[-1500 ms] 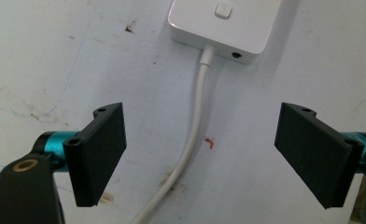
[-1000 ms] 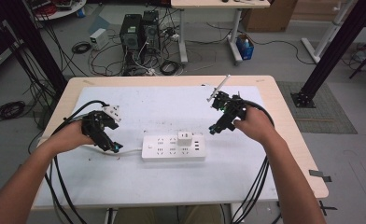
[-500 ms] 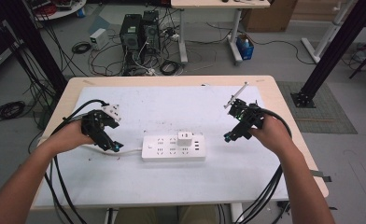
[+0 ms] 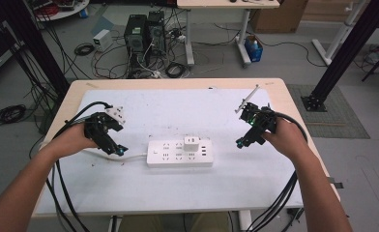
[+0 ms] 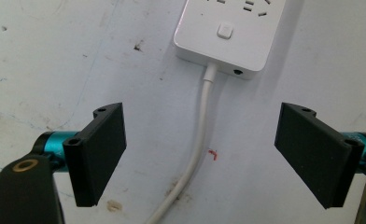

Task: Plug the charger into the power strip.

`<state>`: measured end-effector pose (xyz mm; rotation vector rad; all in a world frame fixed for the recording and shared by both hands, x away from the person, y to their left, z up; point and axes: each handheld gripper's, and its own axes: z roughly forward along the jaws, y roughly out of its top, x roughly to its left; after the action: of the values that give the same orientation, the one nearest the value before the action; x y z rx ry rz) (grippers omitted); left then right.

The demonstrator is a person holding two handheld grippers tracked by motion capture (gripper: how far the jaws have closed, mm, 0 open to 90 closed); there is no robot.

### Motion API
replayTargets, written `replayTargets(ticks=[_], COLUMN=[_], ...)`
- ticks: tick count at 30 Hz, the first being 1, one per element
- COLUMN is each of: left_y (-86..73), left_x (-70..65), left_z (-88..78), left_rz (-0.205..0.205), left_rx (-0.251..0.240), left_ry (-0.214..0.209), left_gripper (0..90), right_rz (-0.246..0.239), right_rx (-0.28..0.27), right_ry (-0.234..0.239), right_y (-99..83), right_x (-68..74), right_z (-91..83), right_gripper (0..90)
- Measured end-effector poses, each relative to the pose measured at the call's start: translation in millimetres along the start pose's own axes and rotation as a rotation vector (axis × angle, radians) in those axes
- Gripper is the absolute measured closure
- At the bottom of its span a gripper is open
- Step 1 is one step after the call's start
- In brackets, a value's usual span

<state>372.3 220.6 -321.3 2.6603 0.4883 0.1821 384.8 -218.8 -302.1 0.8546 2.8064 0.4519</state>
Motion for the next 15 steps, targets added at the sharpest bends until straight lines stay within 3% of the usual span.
replayTargets(ticks=[15], left_y=[2.6], left_x=[-0.8], left_z=[1.9], left_rz=[0.009], left_rx=[0.007], left_ry=[0.002], left_gripper=[16.7], right_rz=[-0.004], right_rx=[0.009], right_ry=[-0.006], right_y=[-3.1], right_x=[2.9], right_z=[1.8], right_gripper=[12.1])
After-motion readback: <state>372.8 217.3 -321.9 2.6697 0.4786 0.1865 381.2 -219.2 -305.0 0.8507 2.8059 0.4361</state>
